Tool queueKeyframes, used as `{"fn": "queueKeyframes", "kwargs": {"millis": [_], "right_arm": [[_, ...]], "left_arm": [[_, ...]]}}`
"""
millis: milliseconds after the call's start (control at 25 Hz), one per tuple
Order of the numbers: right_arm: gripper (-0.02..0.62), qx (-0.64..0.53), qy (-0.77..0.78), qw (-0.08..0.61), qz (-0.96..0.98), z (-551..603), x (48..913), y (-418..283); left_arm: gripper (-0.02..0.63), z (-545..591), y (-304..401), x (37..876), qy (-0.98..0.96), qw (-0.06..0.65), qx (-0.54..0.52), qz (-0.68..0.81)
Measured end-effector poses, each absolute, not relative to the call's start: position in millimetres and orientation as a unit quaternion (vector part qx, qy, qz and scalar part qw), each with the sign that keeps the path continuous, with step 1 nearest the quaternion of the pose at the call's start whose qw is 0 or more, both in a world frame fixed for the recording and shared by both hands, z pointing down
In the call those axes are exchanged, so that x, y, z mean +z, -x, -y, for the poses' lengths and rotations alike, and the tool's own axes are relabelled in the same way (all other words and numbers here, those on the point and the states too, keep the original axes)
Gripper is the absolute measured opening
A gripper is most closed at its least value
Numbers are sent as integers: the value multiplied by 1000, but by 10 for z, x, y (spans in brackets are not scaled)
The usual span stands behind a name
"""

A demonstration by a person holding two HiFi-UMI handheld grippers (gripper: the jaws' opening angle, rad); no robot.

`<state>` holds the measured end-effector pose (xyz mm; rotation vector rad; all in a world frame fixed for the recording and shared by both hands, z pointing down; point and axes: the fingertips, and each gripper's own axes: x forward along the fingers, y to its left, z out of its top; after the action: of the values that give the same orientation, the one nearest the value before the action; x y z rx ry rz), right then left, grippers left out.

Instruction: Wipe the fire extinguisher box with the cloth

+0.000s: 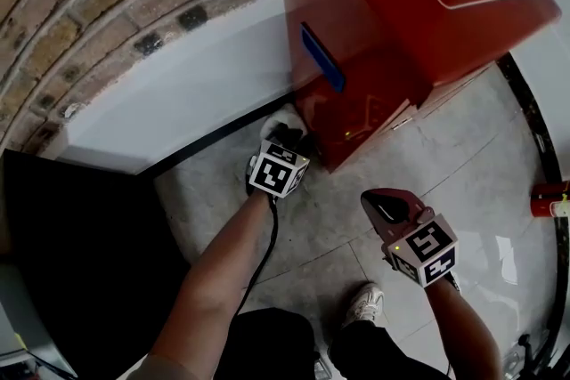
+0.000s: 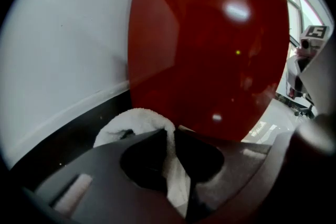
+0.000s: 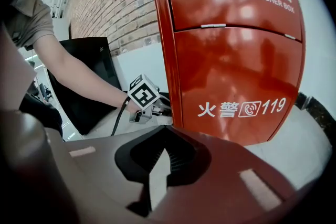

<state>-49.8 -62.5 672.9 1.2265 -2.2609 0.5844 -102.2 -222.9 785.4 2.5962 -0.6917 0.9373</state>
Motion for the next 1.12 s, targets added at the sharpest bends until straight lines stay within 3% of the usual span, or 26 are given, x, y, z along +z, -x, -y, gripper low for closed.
{"fn": "queueKeyframes", "kwargs": {"millis": [560,840,1120], "right_arm": [[25,217,-500,220,809,399,6641,500],[25,215,-503,229,805,236,6531,431],[25,191,-498,233,813,181,5877,328]], "left_arm": [[46,1125,752,7693,-927,153,318,127],[46,720,543,6997,-954,128,263,67],[46,558,726,6170,-959,118,252,51]]}}
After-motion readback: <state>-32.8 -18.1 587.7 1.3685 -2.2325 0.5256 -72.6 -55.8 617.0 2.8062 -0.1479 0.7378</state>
